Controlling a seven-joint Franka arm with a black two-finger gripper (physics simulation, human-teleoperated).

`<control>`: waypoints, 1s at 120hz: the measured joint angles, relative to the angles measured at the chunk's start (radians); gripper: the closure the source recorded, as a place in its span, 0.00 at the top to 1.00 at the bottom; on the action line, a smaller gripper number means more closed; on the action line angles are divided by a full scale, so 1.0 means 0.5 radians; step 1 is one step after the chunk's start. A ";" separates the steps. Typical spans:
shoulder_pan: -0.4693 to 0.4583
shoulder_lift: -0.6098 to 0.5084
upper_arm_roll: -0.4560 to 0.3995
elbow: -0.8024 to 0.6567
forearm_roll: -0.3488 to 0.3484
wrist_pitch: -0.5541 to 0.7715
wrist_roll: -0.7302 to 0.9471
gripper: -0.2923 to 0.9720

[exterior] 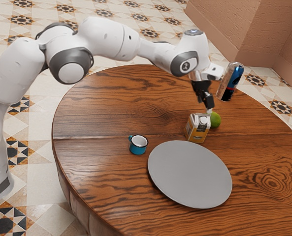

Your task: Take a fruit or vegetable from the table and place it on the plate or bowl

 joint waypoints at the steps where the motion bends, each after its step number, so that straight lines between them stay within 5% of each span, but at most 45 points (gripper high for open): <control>1: 0.000 0.002 -0.003 0.001 0.000 0.004 0.001 0.75; 120: 0.006 0.177 -0.055 0.122 0.020 0.096 -0.123 0.76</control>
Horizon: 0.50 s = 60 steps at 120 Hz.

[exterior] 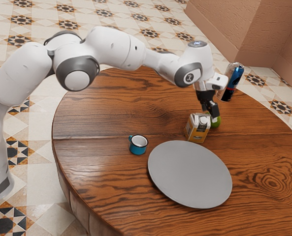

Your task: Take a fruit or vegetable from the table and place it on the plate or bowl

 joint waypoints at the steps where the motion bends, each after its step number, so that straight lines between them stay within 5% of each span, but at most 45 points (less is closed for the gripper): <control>1: 0.000 0.000 0.000 0.000 0.000 0.000 -0.001 0.76; 60: 0.016 0.025 -0.019 0.026 -0.013 0.034 -0.028 0.76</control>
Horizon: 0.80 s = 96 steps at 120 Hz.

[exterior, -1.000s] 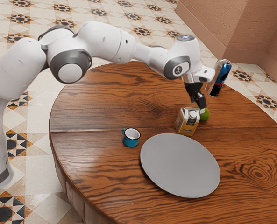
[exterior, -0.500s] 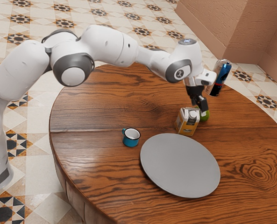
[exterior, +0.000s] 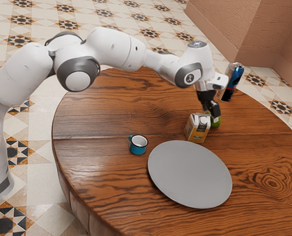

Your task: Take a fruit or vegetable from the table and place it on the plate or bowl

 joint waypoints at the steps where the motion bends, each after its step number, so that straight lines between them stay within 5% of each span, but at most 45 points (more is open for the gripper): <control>1: 0.000 0.002 -0.001 0.003 0.000 0.002 0.000 0.76; 96: 0.016 0.104 -0.008 0.040 -0.026 0.079 -0.029 0.76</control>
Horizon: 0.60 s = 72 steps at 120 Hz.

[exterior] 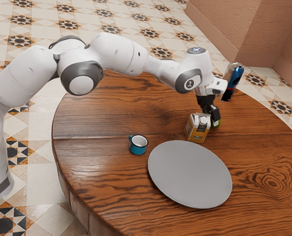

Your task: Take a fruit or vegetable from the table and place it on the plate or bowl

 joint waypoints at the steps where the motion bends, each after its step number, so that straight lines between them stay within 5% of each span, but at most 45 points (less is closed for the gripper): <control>1: 0.000 0.000 0.000 0.000 -0.001 0.000 0.000 0.76; 20: 0.005 0.002 0.000 0.000 -0.017 0.006 -0.004 0.75; 72: 0.008 -0.017 0.024 -0.023 -0.142 0.021 -0.077 0.45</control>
